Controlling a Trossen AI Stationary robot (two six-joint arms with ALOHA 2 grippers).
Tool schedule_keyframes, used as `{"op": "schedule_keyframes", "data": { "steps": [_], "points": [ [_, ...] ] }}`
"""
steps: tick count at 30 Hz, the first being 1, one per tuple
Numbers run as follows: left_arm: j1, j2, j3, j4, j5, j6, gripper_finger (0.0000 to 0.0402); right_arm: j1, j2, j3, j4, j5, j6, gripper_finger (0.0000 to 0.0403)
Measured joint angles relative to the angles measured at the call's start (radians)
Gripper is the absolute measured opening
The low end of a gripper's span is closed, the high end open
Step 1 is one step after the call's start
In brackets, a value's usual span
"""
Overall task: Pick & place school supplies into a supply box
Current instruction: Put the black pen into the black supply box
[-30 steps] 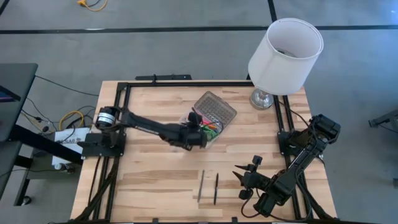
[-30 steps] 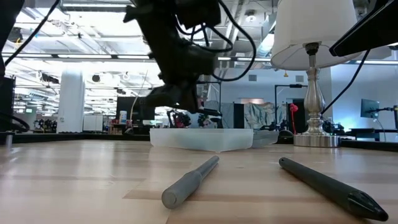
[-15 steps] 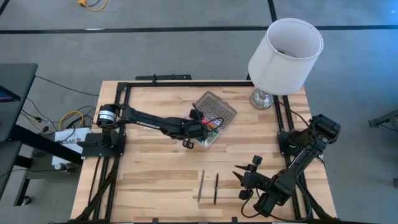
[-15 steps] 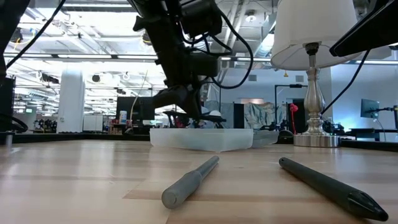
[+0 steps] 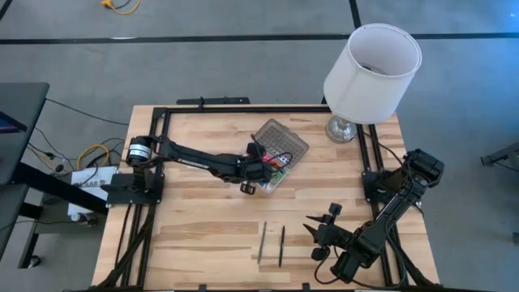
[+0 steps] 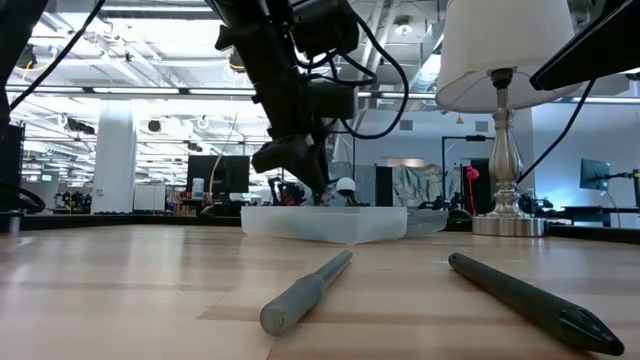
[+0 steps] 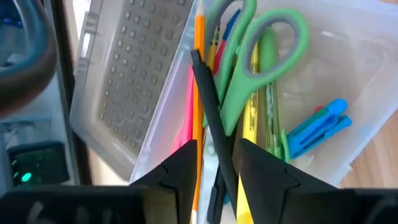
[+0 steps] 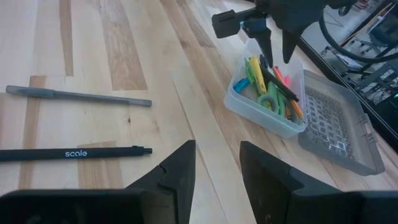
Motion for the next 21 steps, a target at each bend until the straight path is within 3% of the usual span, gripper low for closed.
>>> {"op": "schedule_keyframes", "data": {
  "steps": [10,16,21],
  "points": [
    [-0.18,-0.01,0.0,-0.081,-0.157,-0.049,0.0111,-0.029,0.0,0.0,0.036,0.0,0.0,0.012],
    [-0.317,-0.042,0.001,-0.135,-0.172,-0.221,0.0111,-0.077,0.0,0.0,0.108,-0.051,-0.021,0.012],
    [-0.433,-0.043,-0.007,-0.153,-0.173,-0.354,0.0111,-0.104,0.057,0.0,0.268,-0.093,-0.171,0.012]
  ]
}}
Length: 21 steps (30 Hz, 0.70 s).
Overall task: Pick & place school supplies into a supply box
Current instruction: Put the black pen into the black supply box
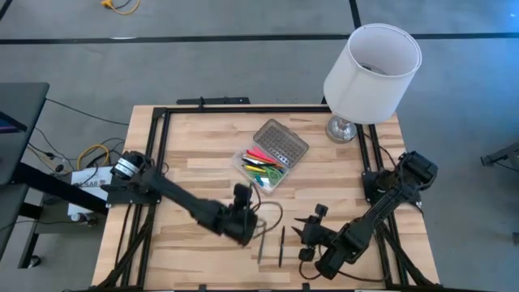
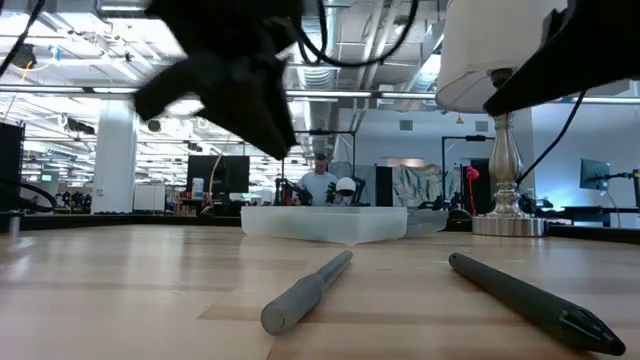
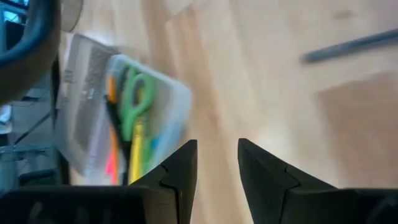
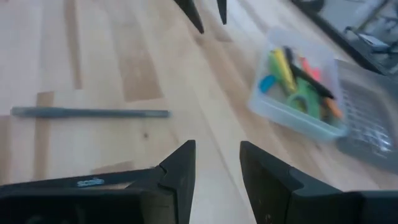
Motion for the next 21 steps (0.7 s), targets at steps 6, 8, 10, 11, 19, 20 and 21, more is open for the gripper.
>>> {"op": "schedule_keyframes", "data": {
  "steps": [6,8,10,11,19,20,21],
  "points": [
    [-0.133,0.0,-0.008,-0.012,-0.067,-0.161,0.0111,-0.045,0.083,0.0,0.162,-0.109,-0.121,0.012],
    [-0.177,0.0,-0.008,-0.018,-0.12,-0.21,0.0111,-0.065,0.093,0.0,0.174,-0.147,-0.1,0.012],
    [-0.219,0.0,-0.008,-0.017,-0.174,-0.259,0.0111,-0.084,0.101,0.0,0.182,-0.174,-0.058,0.012],
    [-0.239,0.0,-0.008,-0.018,-0.202,-0.282,0.0111,-0.092,0.107,0.0,0.191,-0.181,-0.03,0.012],
    [-0.362,0.0,-0.008,-0.061,-0.383,-0.463,0.0111,-0.117,0.109,0.001,0.241,-0.2,0.093,0.012],
    [-0.374,0.0,-0.008,-0.073,-0.396,-0.483,0.0111,-0.112,0.109,0.001,0.244,-0.2,0.092,0.012],
    [-0.385,0.0,-0.008,-0.086,-0.411,-0.499,0.0111,-0.106,0.109,0.001,0.248,-0.2,0.083,0.012]
  ]
}}
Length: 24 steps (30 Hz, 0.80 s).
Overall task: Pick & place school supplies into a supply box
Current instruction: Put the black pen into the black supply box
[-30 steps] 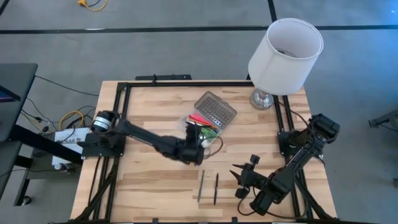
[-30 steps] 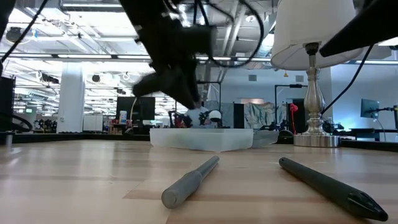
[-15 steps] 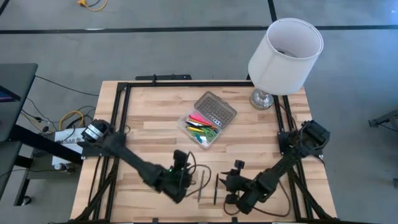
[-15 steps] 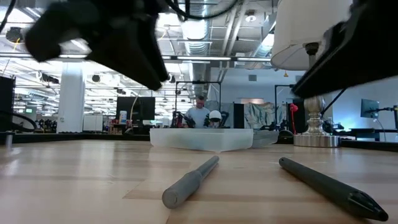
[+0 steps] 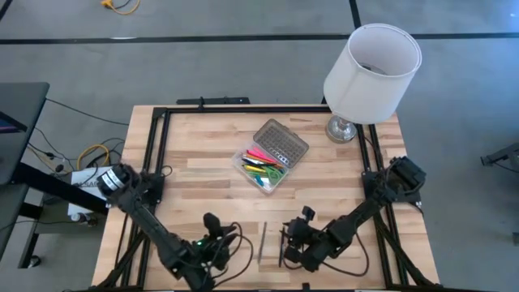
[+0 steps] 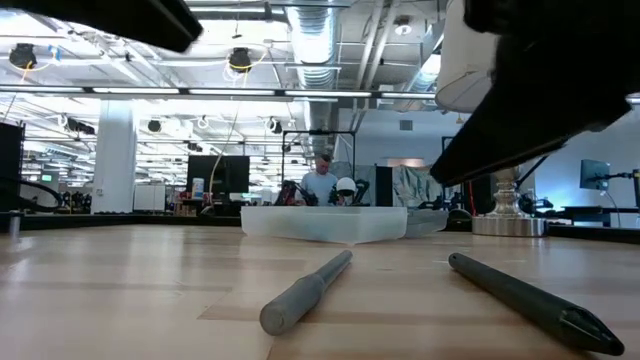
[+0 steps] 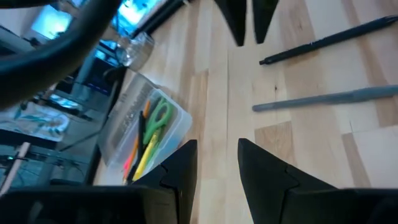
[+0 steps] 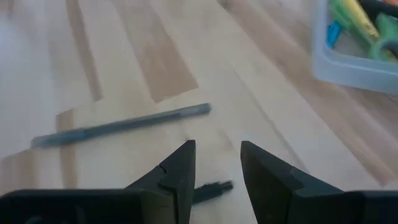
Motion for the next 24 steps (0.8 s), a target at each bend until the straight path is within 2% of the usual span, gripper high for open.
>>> {"op": "schedule_keyframes", "data": {
  "steps": [6,11,15,24],
  "points": [
    [-0.032,0.0,0.0,-0.049,-0.066,-0.07,0.0111,0.038,0.049,-0.001,0.113,0.003,-0.131,0.012],
    [-0.033,0.0,0.0,-0.055,-0.068,-0.1,0.0111,0.046,0.134,0.001,0.303,-0.023,-0.285,0.012],
    [-0.032,0.0,0.0,-0.057,-0.061,-0.114,0.0111,0.046,0.153,0.011,0.312,-0.036,-0.296,0.012],
    [-0.032,0.0,0.0,-0.059,-0.059,-0.123,0.0111,0.059,0.163,0.011,0.32,-0.151,-0.328,0.012]
  ]
}}
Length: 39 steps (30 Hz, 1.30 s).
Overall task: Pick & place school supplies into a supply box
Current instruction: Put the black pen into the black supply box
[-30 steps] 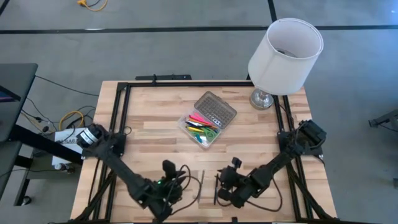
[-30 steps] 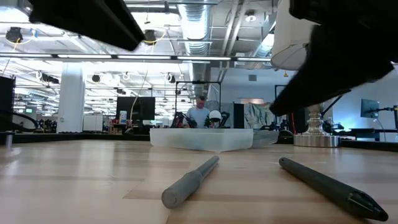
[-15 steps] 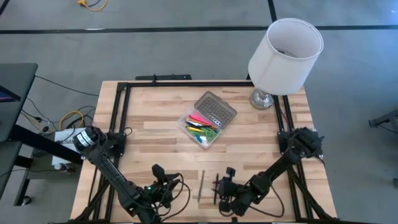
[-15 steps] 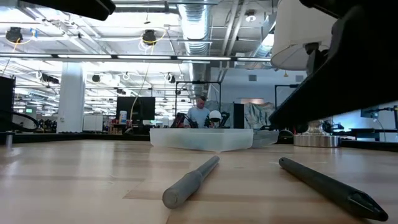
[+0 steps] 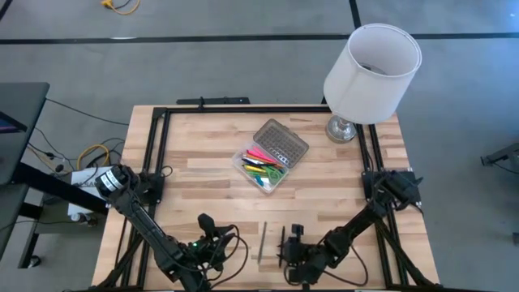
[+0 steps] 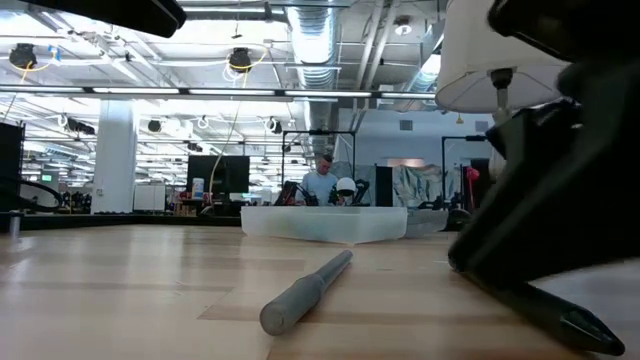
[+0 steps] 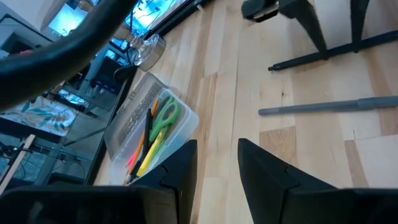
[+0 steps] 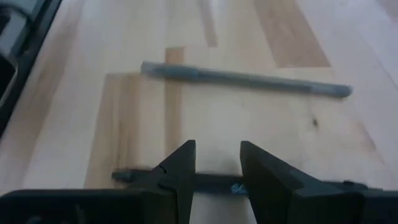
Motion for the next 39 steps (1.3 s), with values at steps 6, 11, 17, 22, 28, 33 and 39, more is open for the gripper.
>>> {"op": "schedule_keyframes", "data": {
  "steps": [6,11,17,22,28,33,39],
  "points": [
    [0.0,0.0,0.0,0.0,0.0,0.0,0.0111,0.015,-0.001,0.001,-0.001,-0.064,-0.003,0.012],
    [0.0,0.0,0.0,0.0,0.0,-0.004,0.0111,0.027,-0.007,0.004,-0.041,-0.089,0.006,0.012],
    [0.0,0.0,0.0,0.0,0.0,-0.005,0.0111,0.054,-0.05,0.002,-0.165,-0.105,0.05,0.012],
    [0.0,0.0,0.0,0.0,-0.001,-0.005,0.0111,0.082,-0.11,-0.003,-0.3,-0.123,0.098,0.012],
    [0.0,0.0,0.0,0.0,-0.001,-0.005,0.0111,0.105,-0.177,-0.003,-0.414,-0.096,0.183,0.012],
    [0.0,0.0,0.0,0.0,-0.001,-0.005,0.0111,0.115,-0.201,-0.001,-0.423,-0.028,0.291,0.012],
    [0.0,0.0,0.0,0.0,-0.001,-0.005,0.0111,0.085,-0.181,-0.001,-0.479,-0.073,0.655,0.012]
  ]
}}
